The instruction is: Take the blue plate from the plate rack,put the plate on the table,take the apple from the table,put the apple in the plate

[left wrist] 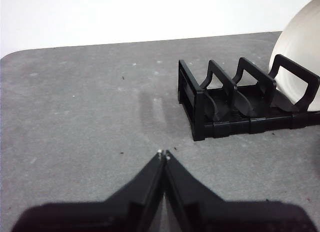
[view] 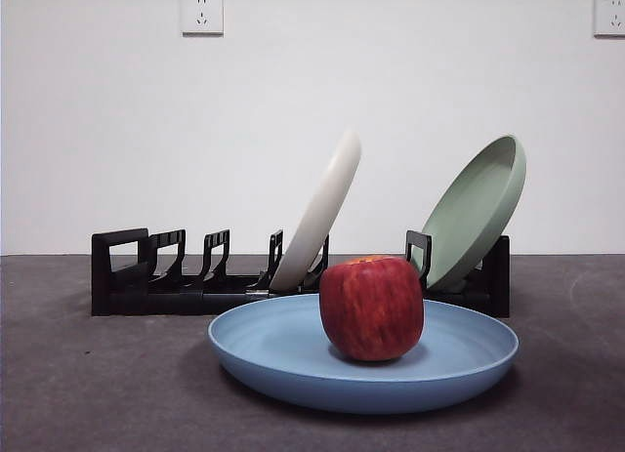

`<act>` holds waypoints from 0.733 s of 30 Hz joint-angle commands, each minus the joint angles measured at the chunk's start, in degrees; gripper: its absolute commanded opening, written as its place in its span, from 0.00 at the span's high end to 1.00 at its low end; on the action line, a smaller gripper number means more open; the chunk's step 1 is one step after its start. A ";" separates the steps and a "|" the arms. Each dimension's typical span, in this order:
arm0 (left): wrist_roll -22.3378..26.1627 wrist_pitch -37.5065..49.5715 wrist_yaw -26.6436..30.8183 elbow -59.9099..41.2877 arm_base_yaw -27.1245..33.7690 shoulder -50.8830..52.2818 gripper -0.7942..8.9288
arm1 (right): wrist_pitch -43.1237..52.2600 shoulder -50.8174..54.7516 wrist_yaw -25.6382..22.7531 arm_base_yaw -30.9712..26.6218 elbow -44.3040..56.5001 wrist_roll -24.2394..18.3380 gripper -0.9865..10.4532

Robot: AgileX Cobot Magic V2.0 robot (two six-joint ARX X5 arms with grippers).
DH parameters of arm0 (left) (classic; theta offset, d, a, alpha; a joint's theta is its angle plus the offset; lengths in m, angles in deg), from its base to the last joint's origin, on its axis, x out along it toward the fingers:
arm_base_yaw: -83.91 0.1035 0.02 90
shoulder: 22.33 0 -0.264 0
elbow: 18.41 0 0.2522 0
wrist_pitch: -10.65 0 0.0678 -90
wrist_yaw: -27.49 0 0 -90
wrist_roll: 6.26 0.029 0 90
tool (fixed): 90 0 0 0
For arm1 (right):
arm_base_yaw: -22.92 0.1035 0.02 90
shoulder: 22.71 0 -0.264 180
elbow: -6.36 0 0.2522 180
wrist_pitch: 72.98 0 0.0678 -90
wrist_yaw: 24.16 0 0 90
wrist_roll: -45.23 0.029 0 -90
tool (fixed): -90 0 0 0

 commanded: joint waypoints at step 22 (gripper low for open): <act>0.28 0.20 0.07 -0.76 0.15 0.17 0.92 | 0.17 0.15 -0.39 3.26 0.81 -0.26 0.91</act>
